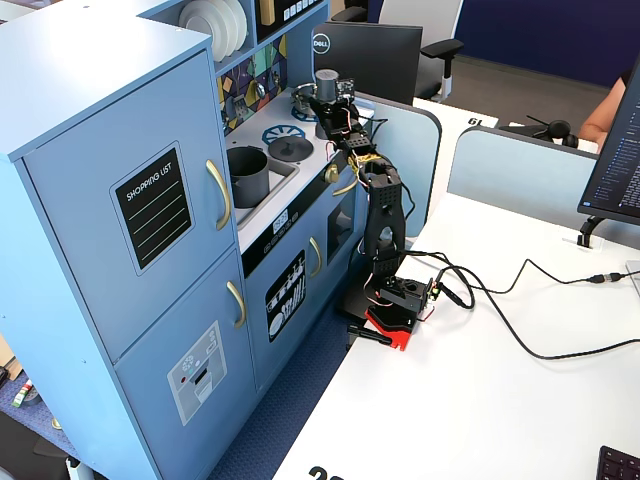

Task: Put salt in the gray recipient

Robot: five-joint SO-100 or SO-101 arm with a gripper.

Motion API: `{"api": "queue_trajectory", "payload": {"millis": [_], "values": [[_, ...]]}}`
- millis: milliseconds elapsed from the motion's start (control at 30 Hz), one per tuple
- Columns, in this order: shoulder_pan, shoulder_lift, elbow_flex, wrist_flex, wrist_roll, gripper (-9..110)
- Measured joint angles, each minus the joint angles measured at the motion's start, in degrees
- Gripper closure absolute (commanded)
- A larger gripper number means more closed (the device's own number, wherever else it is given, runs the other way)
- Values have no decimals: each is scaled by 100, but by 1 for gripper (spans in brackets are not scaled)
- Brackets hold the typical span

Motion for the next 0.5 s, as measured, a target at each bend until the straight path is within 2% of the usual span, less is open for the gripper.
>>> {"api": "queue_trajectory", "payload": {"millis": [167,300,400,500], "values": [[-53,0,-62,-264,404,101],[-26,141,-439,-9,835,101],[-105,554,-967,896,1547,101],[-387,1151,-1441,2285,2716,101]]}}
